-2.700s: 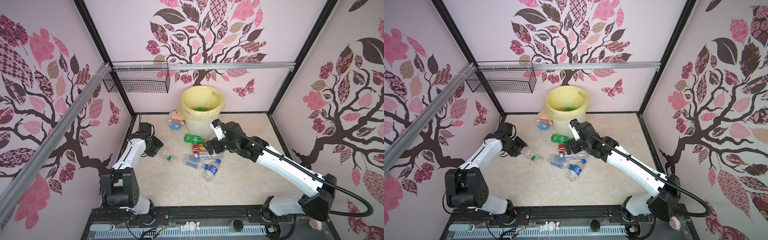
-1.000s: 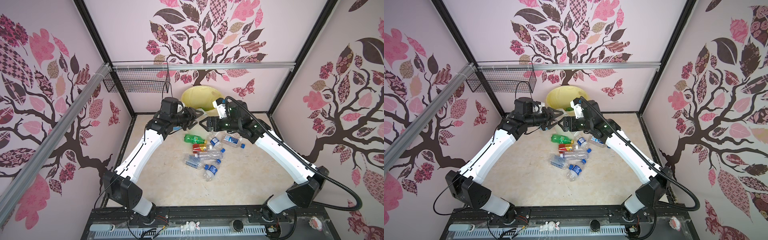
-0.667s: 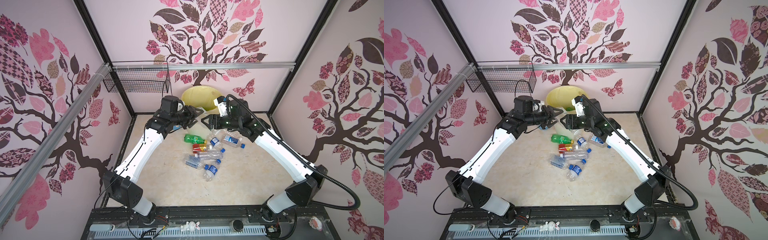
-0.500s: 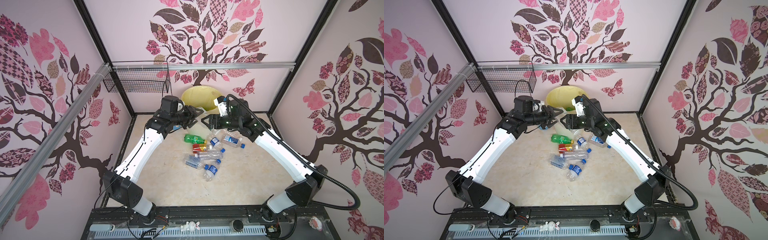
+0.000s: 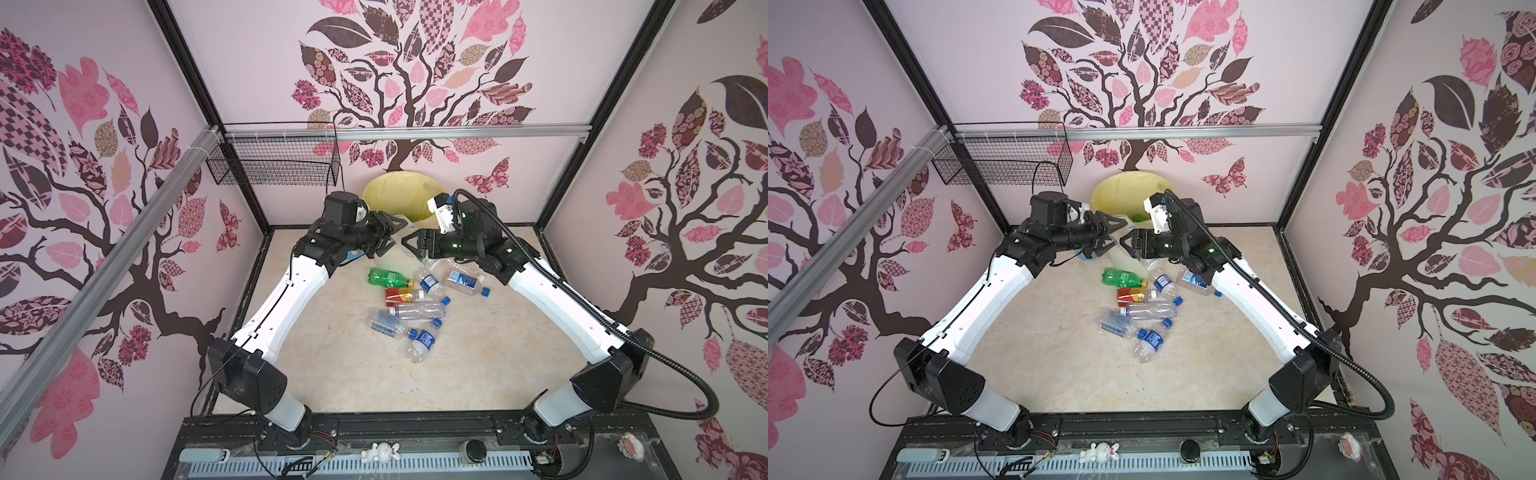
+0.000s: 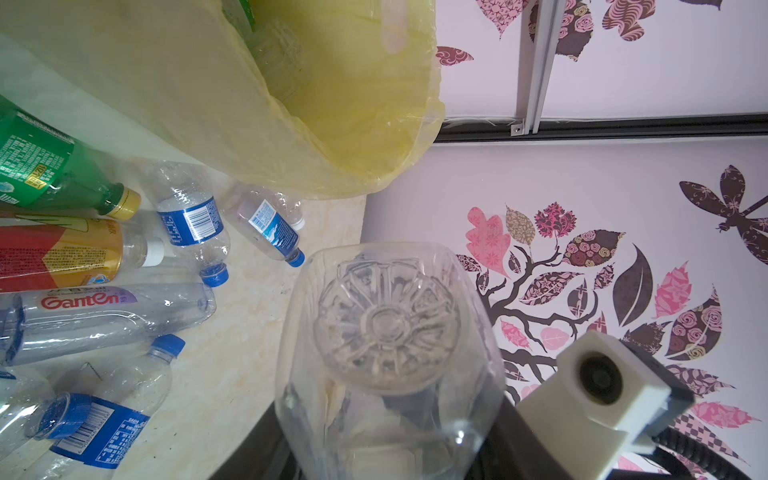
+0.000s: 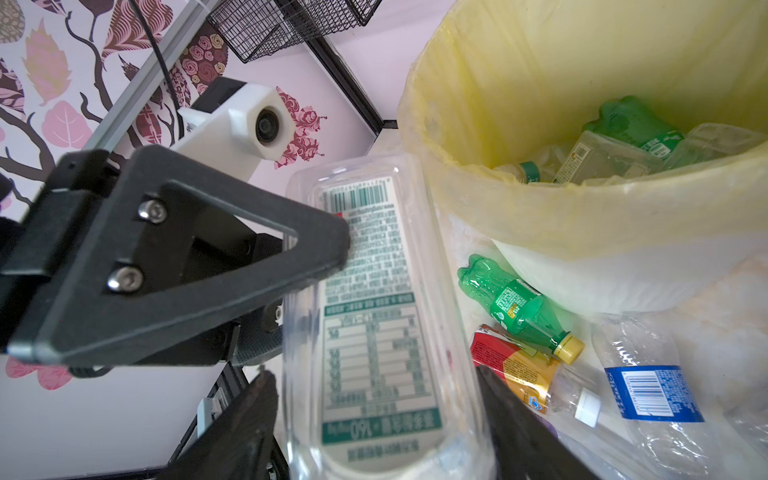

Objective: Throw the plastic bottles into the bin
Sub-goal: 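Close right gripper on the clear bottle held by left gripper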

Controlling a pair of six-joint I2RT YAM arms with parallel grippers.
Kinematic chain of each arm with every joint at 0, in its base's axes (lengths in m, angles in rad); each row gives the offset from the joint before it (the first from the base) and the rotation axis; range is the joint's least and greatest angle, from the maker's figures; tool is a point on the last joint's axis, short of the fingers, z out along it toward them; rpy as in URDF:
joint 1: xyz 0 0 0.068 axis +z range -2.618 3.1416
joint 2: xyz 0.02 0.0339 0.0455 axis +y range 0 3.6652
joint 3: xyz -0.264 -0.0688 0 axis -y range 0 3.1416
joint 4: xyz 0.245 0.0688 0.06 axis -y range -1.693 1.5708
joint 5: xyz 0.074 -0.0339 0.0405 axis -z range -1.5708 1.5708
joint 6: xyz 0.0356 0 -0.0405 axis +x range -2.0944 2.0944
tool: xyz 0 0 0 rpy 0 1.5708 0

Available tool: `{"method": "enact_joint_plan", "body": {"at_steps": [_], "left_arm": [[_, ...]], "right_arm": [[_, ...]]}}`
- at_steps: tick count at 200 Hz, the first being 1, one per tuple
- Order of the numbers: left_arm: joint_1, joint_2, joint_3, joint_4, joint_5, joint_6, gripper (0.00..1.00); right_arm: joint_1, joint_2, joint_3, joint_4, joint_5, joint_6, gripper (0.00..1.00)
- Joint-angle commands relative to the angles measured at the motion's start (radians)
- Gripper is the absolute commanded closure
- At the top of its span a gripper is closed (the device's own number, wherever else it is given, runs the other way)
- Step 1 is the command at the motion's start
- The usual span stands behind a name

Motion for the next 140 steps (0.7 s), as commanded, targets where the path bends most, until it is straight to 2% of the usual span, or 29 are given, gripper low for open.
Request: {"method": "enact_joint_plan", "body": {"at_steps": [1,30,79,140], "left_arm": [[-0.022,-0.006,0.079,0.09,0.107,-0.053,0.46],[-0.021,-0.007,0.088,0.019,0.123,-0.002,0.46],[-0.022,-0.006,0.084,0.021,0.13,0.012,0.46],[-0.022,0.019,0.114,0.032,0.161,0.014,0.46]], "right_arm": [[0.012,0.026,-0.025,-0.027,-0.011,-0.042,0.24],[0.011,0.012,-0.038,-0.051,0.018,-0.09,0.27],[0.012,0.007,-0.066,-0.07,-0.01,-0.12,0.36],[0.012,0.011,-0.092,-0.059,-0.07,-0.129,0.33]]}}
